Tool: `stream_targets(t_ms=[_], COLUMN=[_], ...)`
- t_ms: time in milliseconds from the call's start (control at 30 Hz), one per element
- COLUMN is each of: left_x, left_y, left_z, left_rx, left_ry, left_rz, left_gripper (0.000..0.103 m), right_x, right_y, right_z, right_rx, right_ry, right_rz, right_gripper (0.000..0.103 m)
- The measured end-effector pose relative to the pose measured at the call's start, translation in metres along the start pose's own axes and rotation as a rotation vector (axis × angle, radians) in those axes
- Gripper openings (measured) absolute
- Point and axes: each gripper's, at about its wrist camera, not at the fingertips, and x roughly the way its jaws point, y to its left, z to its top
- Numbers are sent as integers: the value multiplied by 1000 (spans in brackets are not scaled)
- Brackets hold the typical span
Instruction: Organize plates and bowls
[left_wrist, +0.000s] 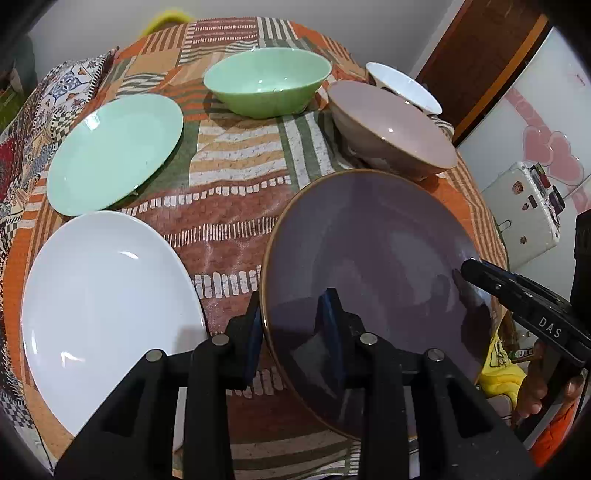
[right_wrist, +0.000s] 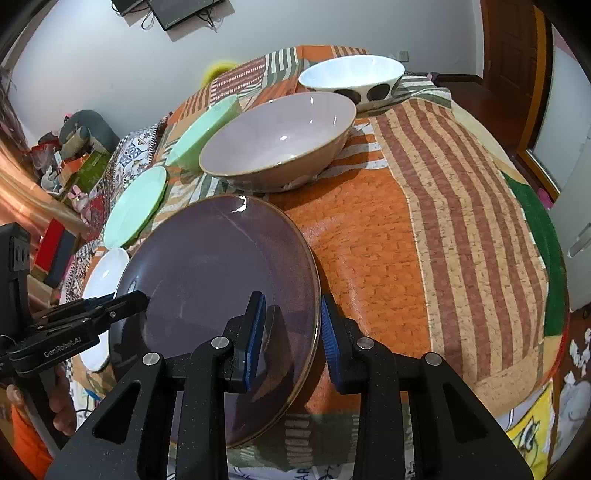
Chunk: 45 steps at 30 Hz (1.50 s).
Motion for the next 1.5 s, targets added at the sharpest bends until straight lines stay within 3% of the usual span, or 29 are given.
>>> stream_targets(t_ms=[600,1033,1200,1500], left_x=[5,-61,-99,-149], left_y=[7,3,17,58], left_z=[1,2,0,-17], left_rx=[-6,26,-6,-67], left_ry=[2,-195,-289,-383], left_rz=[14,96,99,170], left_gripper=[32,33,36,51], right_x=[10,-31,-48,-56], right_y=[4,21,45,100], right_z=[3,8,13,22], right_rx=[-45,-107,-152,-268], right_ry=[30,-69,-135,-207], right_rz=[-15,-43,-31,27], right_gripper=[30,34,43,47])
